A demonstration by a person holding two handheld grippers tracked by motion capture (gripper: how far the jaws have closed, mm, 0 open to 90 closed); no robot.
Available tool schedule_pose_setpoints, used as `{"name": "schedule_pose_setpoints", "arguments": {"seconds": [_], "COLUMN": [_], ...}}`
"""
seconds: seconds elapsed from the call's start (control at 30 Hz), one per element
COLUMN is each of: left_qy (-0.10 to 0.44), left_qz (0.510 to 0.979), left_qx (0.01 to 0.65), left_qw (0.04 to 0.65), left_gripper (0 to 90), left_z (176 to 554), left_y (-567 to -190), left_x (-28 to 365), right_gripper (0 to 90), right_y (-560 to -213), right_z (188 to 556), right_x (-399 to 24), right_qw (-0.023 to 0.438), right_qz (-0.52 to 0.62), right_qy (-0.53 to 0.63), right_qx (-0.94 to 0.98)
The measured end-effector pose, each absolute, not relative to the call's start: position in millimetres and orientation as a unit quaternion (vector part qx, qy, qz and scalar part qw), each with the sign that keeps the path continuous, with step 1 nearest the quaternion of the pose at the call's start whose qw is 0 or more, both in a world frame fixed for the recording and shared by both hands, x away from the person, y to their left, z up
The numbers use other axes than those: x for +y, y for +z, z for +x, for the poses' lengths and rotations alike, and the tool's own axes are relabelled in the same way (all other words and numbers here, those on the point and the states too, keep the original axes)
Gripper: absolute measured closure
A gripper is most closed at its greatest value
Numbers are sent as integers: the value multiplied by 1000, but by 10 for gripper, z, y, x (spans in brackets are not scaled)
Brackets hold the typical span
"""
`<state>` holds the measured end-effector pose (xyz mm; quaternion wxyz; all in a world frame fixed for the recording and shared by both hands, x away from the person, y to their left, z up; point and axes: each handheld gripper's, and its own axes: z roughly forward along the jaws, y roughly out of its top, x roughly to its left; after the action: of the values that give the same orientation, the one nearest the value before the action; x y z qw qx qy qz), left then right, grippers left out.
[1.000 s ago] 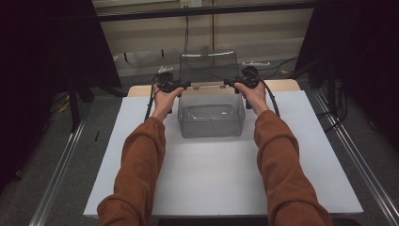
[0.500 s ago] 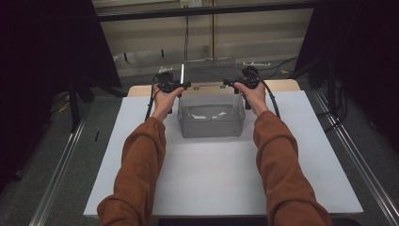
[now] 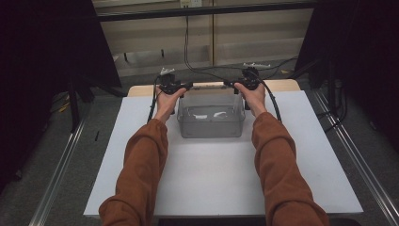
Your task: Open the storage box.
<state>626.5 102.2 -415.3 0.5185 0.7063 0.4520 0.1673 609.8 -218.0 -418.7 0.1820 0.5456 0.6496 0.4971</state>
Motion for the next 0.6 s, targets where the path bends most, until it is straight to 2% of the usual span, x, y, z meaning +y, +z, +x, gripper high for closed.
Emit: {"name": "schedule_pose_setpoints", "arguments": {"seconds": [0.23,0.6], "left_qy": [172,187], "left_qz": [713,715], "left_qx": [436,425], "left_qw": [521,522], "left_gripper": [233,174], "left_z": [6247,6129], "left_y": [-4117,-3973], "left_x": [1038,1139], "right_gripper": [161,121], "right_y": [-4129,-4027], "right_z": [6054,5855], "right_x": [-2253,-2259], "right_qw": [207,245], "right_qz": [536,512], "right_qy": [502,505], "right_qx": [646,650]}}
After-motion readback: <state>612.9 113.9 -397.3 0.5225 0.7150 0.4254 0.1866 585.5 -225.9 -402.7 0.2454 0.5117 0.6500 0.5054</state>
